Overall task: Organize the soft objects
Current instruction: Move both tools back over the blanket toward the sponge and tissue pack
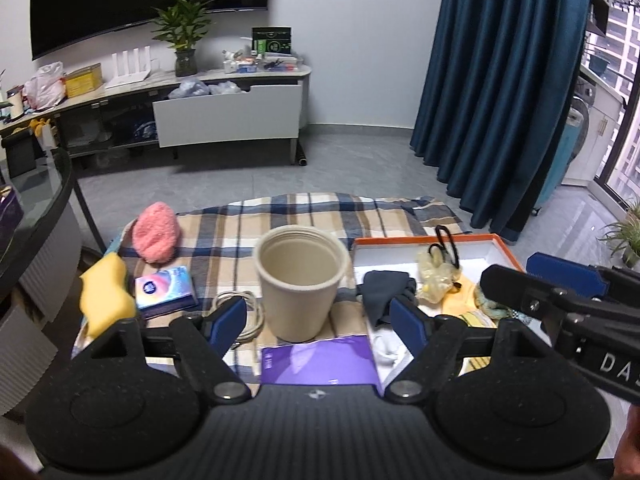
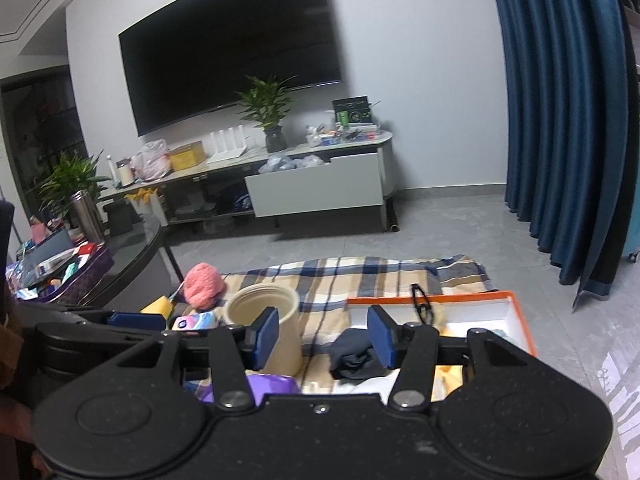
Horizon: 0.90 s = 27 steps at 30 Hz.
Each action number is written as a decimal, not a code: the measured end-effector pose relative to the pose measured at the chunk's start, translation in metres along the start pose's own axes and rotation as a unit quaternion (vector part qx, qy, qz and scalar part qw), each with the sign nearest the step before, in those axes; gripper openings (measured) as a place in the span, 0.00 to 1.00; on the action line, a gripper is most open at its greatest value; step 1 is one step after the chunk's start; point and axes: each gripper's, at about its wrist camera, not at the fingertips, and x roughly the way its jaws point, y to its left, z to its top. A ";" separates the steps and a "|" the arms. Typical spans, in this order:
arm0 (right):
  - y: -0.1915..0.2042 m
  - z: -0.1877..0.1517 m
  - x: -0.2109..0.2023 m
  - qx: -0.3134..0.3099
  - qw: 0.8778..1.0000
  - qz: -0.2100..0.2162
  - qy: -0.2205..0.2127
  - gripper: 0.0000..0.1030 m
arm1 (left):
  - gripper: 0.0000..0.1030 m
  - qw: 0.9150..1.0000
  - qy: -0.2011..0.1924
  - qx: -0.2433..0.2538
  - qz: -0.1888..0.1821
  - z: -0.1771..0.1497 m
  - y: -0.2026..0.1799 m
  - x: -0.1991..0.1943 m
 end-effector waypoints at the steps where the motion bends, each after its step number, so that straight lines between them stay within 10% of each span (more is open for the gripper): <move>1: 0.003 0.000 0.001 -0.002 1.000 0.003 0.001 0.59 | 0.78 1.000 0.000 -0.002 0.002 0.000 0.003 0.000; 27: 0.087 -0.005 0.044 -0.056 0.995 0.070 0.046 0.59 | 0.79 0.996 0.004 -0.071 0.049 -0.017 0.091 -0.009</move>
